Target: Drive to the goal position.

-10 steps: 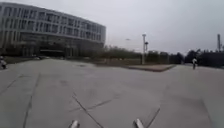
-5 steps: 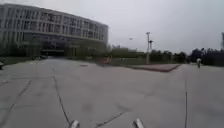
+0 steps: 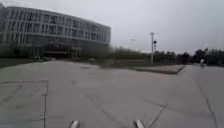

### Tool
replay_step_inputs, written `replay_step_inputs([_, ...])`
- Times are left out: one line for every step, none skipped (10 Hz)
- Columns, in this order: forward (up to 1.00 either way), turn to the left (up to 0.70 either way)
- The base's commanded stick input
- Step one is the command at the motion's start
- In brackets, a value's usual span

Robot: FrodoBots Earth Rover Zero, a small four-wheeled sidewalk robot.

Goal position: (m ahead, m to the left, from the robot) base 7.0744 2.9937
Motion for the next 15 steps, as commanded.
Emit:
replay_step_inputs([1.00,0.02])
replay_step_inputs([1.00,0.02])
replay_step_inputs([1.00,0.02])
replay_step_inputs([1.00,0.02])
replay_step_inputs([1.00,0.02])
replay_step_inputs([1.00,0.02])
replay_step_inputs([1.00,0.02])
replay_step_inputs([1.00,0.02])
replay_step_inputs([1.00,0.02])
replay_step_inputs([1.00,0.02])
replay_step_inputs([1.00,0.02])
replay_step_inputs([1.00,0.02])
replay_step_inputs([1.00,0.02])
replay_step_inputs([1.00,0.02])
replay_step_inputs([1.00,0.33])
